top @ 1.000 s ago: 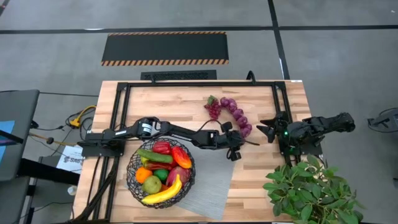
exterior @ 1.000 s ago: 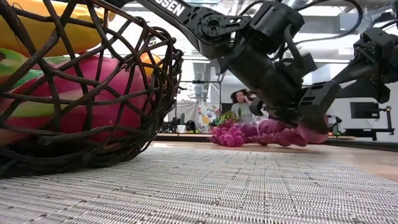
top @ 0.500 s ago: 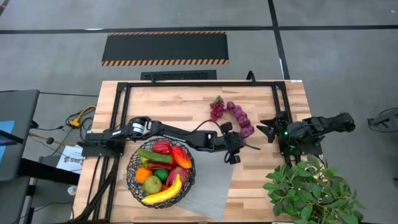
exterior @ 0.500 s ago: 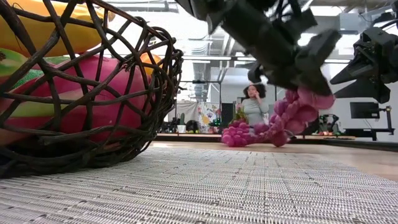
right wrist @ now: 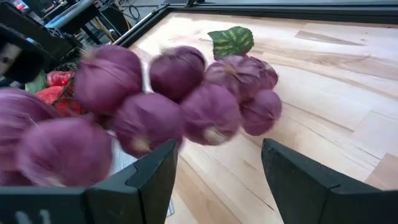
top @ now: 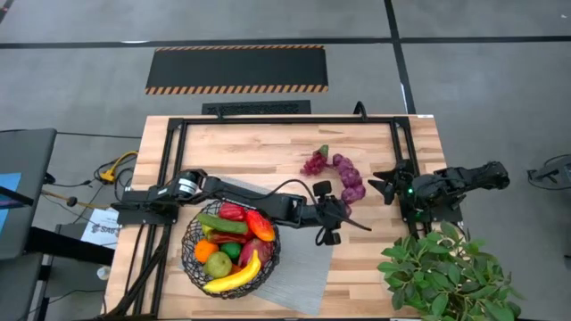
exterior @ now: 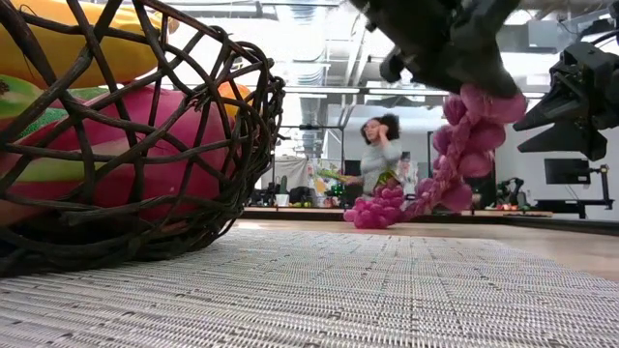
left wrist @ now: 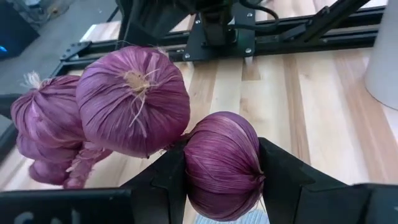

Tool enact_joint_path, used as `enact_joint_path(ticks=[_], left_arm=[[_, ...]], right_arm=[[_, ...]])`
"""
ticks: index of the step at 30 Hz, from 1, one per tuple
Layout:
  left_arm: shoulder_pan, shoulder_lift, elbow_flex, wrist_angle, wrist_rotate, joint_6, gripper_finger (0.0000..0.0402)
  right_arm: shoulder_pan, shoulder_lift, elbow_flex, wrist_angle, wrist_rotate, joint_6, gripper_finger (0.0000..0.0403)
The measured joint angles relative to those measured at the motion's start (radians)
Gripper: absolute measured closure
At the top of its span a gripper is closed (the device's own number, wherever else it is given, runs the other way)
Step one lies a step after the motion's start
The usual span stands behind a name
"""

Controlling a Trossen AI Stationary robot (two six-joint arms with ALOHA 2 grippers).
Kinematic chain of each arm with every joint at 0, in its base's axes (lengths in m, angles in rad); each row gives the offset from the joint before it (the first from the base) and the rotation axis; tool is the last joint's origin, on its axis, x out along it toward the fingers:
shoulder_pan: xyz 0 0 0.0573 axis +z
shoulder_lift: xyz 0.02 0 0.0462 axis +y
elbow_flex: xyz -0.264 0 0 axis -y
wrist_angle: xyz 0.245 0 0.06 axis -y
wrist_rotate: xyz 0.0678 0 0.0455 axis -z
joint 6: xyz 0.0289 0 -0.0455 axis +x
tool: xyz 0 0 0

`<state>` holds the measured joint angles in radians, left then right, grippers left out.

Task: Build produce basket
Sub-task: Put the purple garlic into the mesh basket

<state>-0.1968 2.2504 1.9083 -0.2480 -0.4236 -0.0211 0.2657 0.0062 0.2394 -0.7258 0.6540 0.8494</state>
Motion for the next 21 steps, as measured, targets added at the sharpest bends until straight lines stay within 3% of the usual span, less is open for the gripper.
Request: enact_joint_path(ticks=[21], left_arm=[[-0.086, -0.242, 0.001, -0.226, -0.172, 0.070, 0.0268]], right_arm=[[0.000, 0.000, 0.000, -0.004, 0.000, 0.008, 0.0148]])
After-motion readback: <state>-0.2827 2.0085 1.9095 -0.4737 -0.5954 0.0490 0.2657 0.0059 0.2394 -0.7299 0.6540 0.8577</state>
